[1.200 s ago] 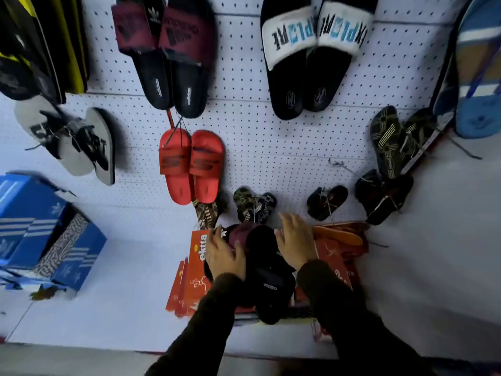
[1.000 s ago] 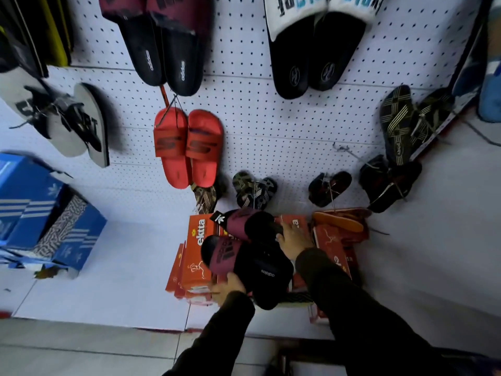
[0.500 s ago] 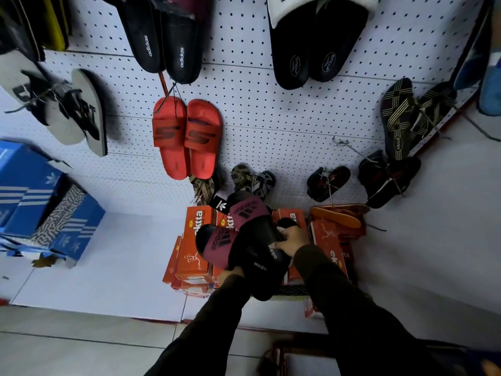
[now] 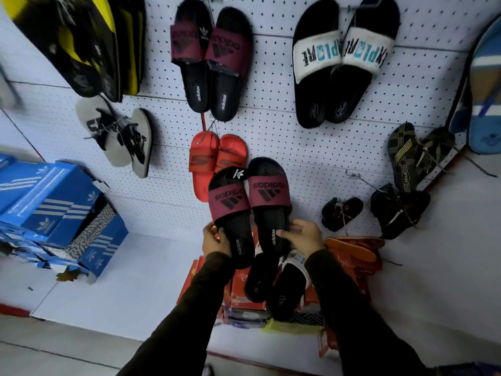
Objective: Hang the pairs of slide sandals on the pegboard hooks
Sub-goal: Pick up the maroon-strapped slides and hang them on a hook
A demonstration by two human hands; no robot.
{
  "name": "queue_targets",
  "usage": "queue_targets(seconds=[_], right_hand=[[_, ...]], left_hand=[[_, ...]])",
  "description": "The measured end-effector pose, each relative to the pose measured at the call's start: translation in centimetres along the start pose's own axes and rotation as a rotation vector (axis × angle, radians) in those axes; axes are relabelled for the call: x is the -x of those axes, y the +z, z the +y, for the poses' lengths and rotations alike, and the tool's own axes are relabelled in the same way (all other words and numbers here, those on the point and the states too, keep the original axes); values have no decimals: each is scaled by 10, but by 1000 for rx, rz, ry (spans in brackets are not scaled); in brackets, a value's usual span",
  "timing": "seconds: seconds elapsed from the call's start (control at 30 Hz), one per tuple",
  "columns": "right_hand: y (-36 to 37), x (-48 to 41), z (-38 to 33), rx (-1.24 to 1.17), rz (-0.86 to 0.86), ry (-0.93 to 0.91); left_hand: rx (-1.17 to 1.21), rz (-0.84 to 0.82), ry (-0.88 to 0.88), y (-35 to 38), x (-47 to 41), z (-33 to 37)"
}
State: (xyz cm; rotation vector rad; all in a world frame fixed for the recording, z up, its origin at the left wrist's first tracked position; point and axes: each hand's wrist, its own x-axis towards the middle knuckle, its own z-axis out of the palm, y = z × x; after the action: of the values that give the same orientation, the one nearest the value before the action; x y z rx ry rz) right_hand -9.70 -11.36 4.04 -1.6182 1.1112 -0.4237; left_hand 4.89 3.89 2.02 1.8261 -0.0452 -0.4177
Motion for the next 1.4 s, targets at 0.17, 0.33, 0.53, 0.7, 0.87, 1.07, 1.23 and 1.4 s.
queue_targets(seconds=[0.17, 0.33, 0.53, 0.7, 0.87, 1.07, 1.23, 1.4], right_hand=[[16, 4, -68, -81, 93, -140], [31, 8, -136, -131, 129, -302], [48, 2, -212, -211, 134, -413], [55, -12, -268, -237, 168, -486], [53, -28, -311, -296, 172, -482], [55, -45, -306, -258, 164, -395], [73, -57, -283, -216, 152, -363], [91, -61, -272, -213, 179, -403]], left_hand=[[85, 34, 199, -29, -22, 57], [169, 84, 364, -62, -46, 118], [208, 171, 559, -101, -79, 192], [225, 201, 647, -128, -108, 251], [209, 190, 737, -136, -130, 307], [192, 71, 597, -122, -158, 313], [153, 31, 539, -103, -167, 281], [158, 39, 510, -90, -165, 264]])
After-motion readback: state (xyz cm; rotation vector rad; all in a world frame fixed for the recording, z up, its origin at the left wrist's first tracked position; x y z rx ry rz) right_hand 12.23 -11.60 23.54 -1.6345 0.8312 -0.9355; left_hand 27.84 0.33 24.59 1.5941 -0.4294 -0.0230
